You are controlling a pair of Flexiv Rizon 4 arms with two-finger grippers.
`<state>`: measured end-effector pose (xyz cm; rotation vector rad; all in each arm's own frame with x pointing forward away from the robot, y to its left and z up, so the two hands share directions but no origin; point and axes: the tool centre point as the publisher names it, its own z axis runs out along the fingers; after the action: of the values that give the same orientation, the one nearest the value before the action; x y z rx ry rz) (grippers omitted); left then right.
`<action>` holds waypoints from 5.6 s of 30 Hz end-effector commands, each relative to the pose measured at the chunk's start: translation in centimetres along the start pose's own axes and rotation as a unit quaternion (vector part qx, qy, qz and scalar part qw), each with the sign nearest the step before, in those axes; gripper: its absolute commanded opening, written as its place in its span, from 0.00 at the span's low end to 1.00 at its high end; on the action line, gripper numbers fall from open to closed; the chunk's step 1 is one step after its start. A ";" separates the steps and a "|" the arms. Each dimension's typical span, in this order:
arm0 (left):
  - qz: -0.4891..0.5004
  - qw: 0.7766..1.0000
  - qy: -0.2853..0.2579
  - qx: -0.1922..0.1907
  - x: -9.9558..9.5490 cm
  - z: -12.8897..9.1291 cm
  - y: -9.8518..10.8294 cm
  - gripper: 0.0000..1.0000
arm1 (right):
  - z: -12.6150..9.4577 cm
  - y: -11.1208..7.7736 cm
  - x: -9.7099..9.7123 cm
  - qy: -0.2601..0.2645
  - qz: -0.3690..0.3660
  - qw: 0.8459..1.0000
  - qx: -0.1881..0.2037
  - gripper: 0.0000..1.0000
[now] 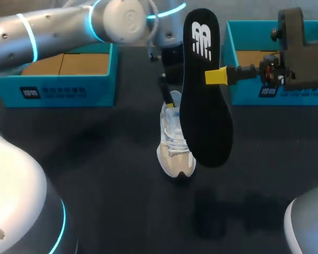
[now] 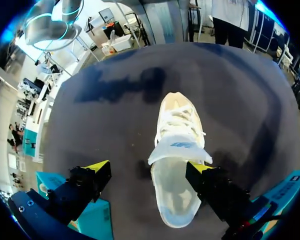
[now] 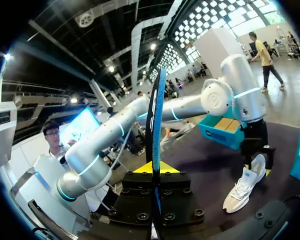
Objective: Take the shoe out of the shoebox, open the shoe tongue, remove and reinsert the insole, then place the shoe into the shoebox
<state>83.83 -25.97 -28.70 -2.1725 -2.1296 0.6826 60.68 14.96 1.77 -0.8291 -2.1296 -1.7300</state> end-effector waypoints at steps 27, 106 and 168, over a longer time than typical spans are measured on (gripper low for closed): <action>0.026 0.983 -0.179 -0.018 3.2 -5.4 -4.5 1.00 | 0.3 0.2 -0.1 0.000 0.001 1.000 0.001 0.00; 0.212 0.774 -0.585 -0.115 6.6 -18.8 -13.2 1.00 | 11.1 3.9 -18.8 -0.015 0.457 0.889 -0.001 0.00; 0.203 0.763 -0.600 -0.126 5.9 -18.7 -12.2 0.00 | 5.5 -1.2 -16.3 0.026 0.375 0.926 -0.025 1.00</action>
<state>78.35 -14.40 -9.83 -2.7204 -2.0769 2.5429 75.57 18.95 -9.69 -1.3464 -1.4385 -1.3469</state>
